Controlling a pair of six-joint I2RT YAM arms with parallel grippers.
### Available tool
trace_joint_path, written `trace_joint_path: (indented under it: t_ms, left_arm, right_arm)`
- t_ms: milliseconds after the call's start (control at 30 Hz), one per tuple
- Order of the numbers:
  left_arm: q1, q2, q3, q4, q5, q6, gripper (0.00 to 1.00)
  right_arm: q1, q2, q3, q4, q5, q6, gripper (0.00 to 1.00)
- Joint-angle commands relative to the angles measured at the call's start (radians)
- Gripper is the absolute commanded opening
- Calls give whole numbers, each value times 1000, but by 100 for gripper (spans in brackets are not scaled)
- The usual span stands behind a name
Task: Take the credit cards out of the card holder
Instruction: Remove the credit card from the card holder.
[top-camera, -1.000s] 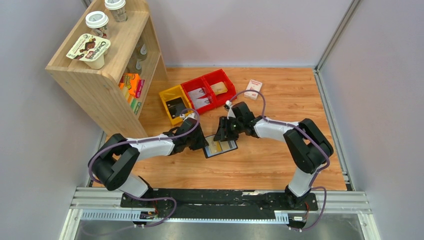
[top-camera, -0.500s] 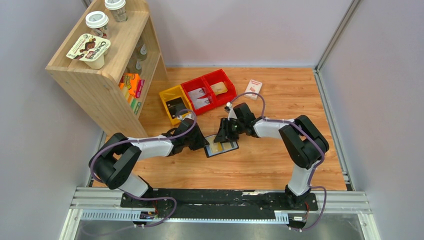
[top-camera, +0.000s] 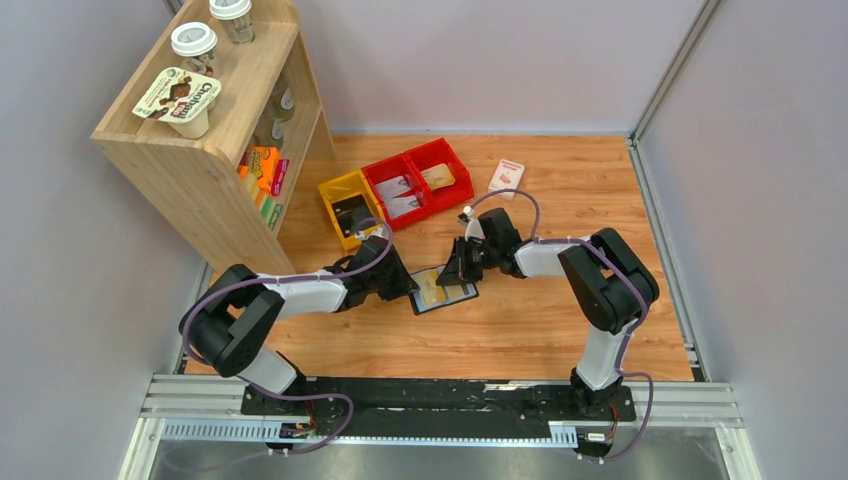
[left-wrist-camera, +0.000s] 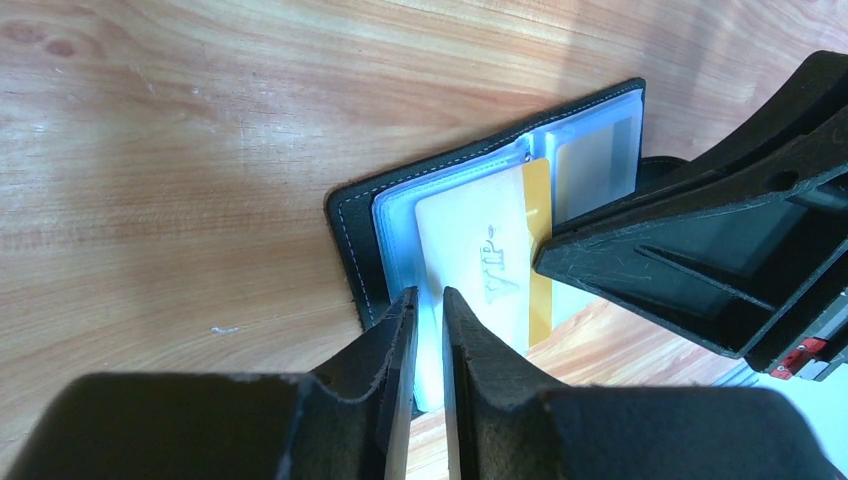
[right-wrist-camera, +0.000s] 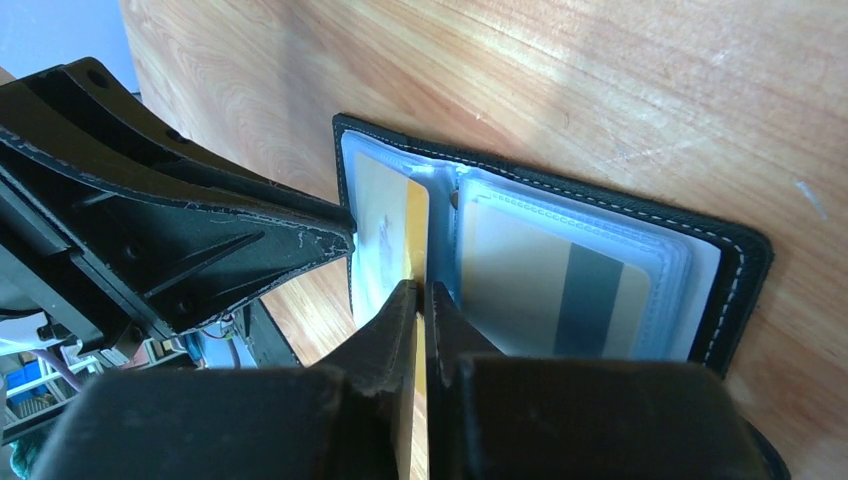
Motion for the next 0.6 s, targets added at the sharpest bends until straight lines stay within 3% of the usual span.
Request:
trace_joint_path:
  t_ms: [0, 300, 567]
  left_arm:
    - [-1, 38, -27, -50, -3, 5, 23]
    - [0, 44, -30, -45, 5, 6, 22]
    - [0, 58, -20, -39, 18, 11, 21]
  right_arm:
    - [-2, -8, -13, 81, -45, 7, 2]
    - [-28, -16, -31, 81, -30, 5, 0]
    - [-28, 19, -11, 104, -53, 19, 19]
